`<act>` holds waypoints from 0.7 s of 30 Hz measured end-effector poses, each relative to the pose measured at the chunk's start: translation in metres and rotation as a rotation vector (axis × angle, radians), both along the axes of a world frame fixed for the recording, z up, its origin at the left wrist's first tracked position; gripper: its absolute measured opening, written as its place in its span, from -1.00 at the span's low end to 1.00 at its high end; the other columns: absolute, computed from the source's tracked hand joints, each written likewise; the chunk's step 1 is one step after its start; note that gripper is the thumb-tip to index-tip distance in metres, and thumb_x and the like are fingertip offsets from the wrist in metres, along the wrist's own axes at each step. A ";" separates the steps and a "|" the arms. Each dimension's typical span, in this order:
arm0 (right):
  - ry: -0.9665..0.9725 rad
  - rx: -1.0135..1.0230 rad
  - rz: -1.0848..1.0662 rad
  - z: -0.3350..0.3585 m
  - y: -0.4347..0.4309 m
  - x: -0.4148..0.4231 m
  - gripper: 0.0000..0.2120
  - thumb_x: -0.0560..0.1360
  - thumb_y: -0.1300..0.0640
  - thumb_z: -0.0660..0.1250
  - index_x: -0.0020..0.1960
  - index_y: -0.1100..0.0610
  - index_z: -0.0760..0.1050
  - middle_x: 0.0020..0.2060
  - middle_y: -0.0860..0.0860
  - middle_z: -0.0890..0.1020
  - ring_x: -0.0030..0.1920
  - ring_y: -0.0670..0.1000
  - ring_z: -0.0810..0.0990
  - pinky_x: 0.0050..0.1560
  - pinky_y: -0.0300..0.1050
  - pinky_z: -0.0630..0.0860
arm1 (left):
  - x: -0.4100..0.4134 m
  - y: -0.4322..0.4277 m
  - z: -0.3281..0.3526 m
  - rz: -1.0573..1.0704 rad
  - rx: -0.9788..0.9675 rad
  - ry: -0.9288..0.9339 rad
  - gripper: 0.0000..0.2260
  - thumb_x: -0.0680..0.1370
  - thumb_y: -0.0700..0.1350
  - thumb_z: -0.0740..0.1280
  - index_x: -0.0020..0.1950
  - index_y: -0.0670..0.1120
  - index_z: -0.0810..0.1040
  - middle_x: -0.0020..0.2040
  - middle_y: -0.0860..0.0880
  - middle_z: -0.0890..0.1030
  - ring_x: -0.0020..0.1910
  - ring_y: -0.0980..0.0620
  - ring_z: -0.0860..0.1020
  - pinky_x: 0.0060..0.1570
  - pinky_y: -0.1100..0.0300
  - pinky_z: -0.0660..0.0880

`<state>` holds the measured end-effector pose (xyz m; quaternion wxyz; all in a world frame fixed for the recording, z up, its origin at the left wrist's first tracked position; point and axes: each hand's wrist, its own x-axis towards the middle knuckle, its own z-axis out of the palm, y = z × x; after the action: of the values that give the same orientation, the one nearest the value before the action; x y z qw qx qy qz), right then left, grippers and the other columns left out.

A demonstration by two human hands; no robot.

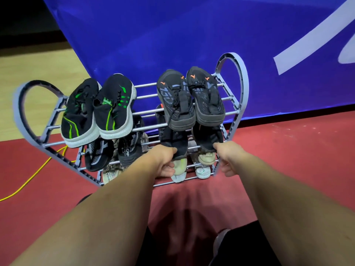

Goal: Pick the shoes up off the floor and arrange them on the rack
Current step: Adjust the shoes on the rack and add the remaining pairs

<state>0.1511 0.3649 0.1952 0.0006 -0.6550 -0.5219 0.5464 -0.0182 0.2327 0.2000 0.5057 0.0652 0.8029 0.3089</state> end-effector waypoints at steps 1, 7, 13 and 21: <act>0.016 -0.017 -0.015 -0.004 0.001 0.000 -0.75 0.58 -0.08 0.24 -0.01 0.12 0.38 -0.45 0.06 0.30 -0.55 -0.02 0.26 -0.44 -0.21 0.38 | 0.000 0.003 -0.003 0.013 0.008 -0.006 -0.65 0.67 0.09 0.26 0.20 -0.20 0.49 0.04 -0.18 0.65 -0.21 -0.07 0.64 -0.35 0.12 0.64; 0.196 -0.068 -0.062 -0.016 0.004 -0.006 -0.73 0.68 0.00 0.24 0.20 0.20 0.46 -0.07 0.16 0.63 -0.09 0.17 0.69 -0.01 0.07 0.64 | 0.002 0.015 -0.014 -0.017 0.032 -0.006 -0.85 0.67 -0.07 0.30 0.07 -0.14 0.57 -0.14 -0.07 0.65 -0.35 0.13 0.58 -0.37 0.32 0.53; 0.392 -0.188 -0.190 -0.012 0.008 -0.017 -0.85 0.67 0.26 0.21 0.19 0.30 0.47 -0.13 0.21 0.67 -0.20 0.09 0.70 -0.41 -0.11 0.66 | 0.007 0.019 -0.012 -0.097 0.066 0.028 -0.78 0.65 0.01 0.31 0.05 -0.14 0.57 -0.18 -0.06 0.64 -0.36 0.05 0.59 -0.38 0.24 0.53; 0.661 -0.279 -0.294 0.018 0.011 0.006 -0.75 0.65 0.28 0.20 0.29 0.29 0.47 -0.01 0.23 0.70 -0.25 0.07 0.77 -0.36 -0.12 0.65 | -0.012 0.000 0.008 0.042 0.240 0.145 -0.83 0.66 -0.09 0.30 -0.04 -0.17 0.52 -0.26 -0.11 0.58 -0.43 0.02 0.53 -0.47 0.22 0.44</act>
<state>0.1571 0.3757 0.2131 0.1578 -0.5052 -0.3147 0.7879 -0.0297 0.2325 0.2082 0.4282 0.1303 0.7959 0.4076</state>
